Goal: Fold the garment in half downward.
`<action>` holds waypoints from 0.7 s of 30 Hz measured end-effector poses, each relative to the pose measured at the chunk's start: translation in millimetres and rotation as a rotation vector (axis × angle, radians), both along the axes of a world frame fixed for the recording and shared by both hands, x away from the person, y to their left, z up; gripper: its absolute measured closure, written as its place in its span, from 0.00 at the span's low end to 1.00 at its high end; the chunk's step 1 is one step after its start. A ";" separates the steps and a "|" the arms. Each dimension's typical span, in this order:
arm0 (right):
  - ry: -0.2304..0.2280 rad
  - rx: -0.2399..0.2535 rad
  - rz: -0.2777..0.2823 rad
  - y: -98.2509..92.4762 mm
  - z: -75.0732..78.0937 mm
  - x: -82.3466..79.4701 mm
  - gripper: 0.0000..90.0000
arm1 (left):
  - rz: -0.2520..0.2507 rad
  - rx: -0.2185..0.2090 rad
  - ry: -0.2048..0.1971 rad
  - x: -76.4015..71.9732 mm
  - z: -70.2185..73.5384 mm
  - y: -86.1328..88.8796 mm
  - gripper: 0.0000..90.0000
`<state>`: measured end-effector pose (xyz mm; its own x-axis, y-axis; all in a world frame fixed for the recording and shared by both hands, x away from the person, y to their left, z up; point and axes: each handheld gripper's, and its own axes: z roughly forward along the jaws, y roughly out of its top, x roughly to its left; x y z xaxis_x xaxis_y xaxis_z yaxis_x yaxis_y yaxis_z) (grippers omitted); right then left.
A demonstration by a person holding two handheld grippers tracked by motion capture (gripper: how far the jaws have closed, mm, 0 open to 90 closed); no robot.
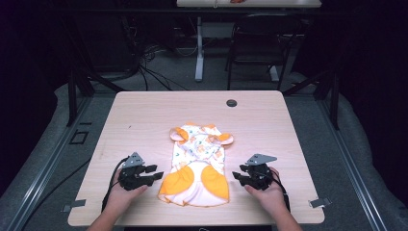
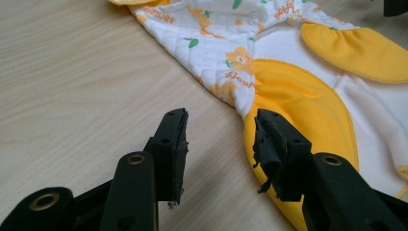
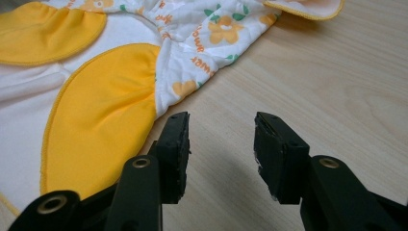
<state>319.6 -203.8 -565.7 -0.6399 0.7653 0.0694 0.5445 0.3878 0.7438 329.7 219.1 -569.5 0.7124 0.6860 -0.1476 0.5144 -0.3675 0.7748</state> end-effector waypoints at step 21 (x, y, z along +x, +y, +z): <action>-0.016 -0.042 0.139 62.0 -1.1 26.1 0.87 | -0.106 0.084 0.017 23.6 -7.3 -55.9 0.87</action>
